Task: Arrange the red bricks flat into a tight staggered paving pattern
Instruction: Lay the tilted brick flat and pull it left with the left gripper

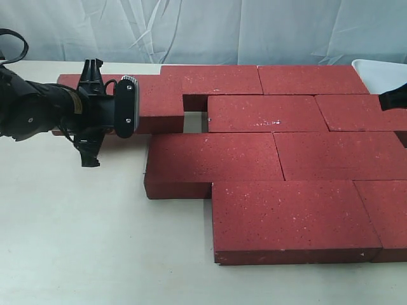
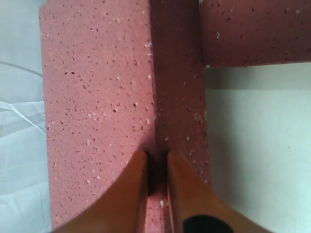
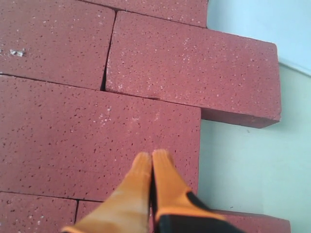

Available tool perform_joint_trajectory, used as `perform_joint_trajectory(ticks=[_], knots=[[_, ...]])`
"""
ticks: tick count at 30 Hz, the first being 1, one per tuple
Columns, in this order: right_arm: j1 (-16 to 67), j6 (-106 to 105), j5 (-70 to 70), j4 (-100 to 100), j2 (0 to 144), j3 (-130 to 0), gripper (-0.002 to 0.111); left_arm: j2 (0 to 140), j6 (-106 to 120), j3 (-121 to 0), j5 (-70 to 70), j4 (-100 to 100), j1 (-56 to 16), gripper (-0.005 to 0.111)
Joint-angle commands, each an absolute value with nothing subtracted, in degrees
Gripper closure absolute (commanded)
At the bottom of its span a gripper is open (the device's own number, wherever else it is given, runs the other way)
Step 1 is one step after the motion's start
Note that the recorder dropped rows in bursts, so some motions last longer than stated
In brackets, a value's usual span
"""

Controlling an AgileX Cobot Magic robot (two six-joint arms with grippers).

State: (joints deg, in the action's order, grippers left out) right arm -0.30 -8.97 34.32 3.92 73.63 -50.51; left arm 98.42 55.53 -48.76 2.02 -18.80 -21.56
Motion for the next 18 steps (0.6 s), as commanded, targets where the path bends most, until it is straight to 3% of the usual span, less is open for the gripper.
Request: perform_joint_trajectory(ticks=[1, 10, 18], knots=[[-0.6, -9.0, 33.7, 3.9, 73.3, -50.5, 0.109, 98.5, 55.7, -48.2, -0.9, -19.1, -22.9, 0.106], [-0.6, -9.0, 33.9, 3.9, 73.3, -50.5, 0.109, 95.3, 56.0, -48.0, -4.6, -19.5, -23.4, 0.106], [-0.6, -9.0, 33.9, 3.9, 73.3, -50.5, 0.109, 95.3, 56.0, -48.0, -3.6, -19.5, -15.4, 0.106]])
